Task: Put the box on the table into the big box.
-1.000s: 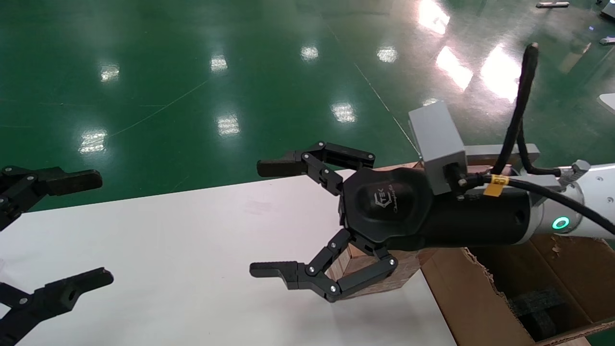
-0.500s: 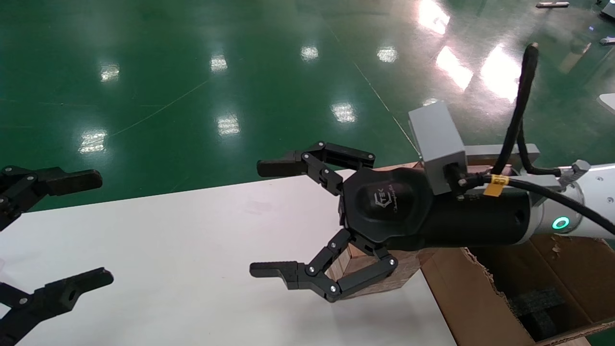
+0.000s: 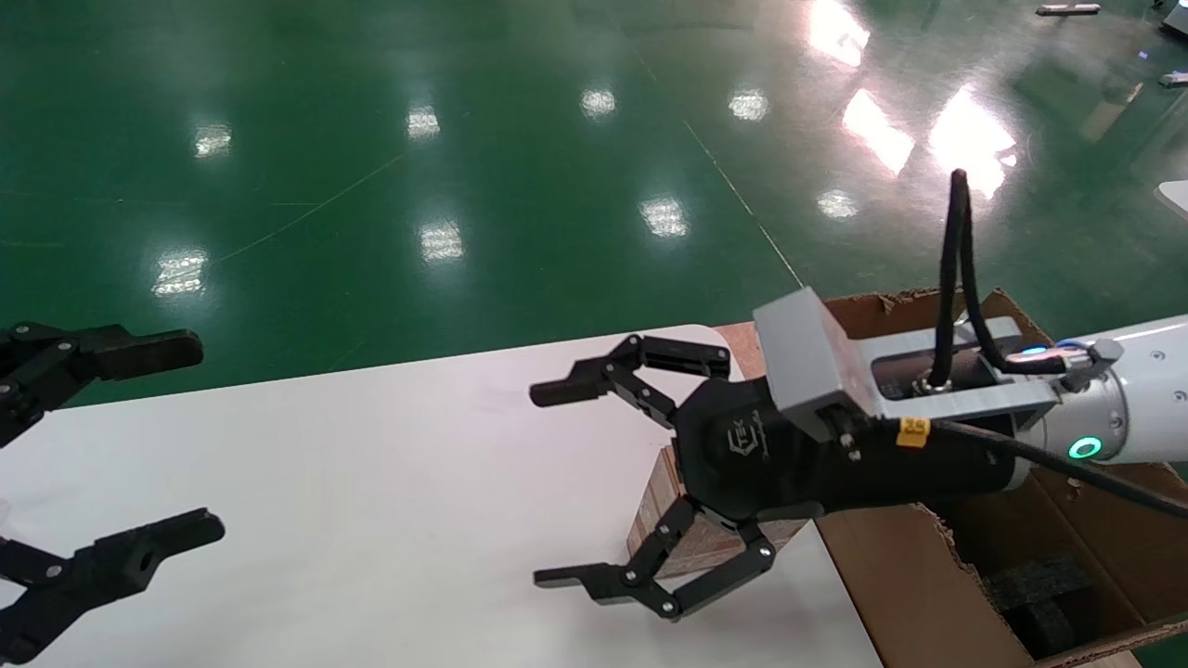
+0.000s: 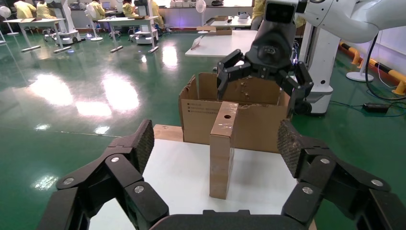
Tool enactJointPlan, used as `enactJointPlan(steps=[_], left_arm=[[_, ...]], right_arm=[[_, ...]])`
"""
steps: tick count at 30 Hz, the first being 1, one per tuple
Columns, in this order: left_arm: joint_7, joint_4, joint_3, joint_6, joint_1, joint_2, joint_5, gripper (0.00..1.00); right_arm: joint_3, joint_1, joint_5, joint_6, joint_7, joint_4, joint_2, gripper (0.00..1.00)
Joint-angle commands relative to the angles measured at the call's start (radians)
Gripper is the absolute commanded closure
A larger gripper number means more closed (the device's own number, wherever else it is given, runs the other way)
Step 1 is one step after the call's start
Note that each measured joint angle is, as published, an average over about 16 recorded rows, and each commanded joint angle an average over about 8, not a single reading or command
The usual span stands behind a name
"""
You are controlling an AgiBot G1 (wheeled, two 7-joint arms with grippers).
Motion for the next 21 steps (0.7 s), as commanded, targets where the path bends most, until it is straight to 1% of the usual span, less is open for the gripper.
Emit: enactJointPlan(steps=[1,9,21], left_arm=[[0.000,0.000,0.000,0.000,0.000,0.000,0.000,1.00],[0.000,0.000,0.000,0.000,0.000,0.000,0.000,1.00],[0.000,0.000,0.000,0.000,0.000,0.000,0.000,1.00]], right_arm=[[-0.008,0.007,-0.016,-0.013,-0.011,-0.011,0.003,0.00],[-0.098,0.053,-0.082,-0.029,-0.138,-0.123,0.017,0.00],[-0.244,0.180,-0.128,-0.032,-0.303,-0.349,0.000,0.00]])
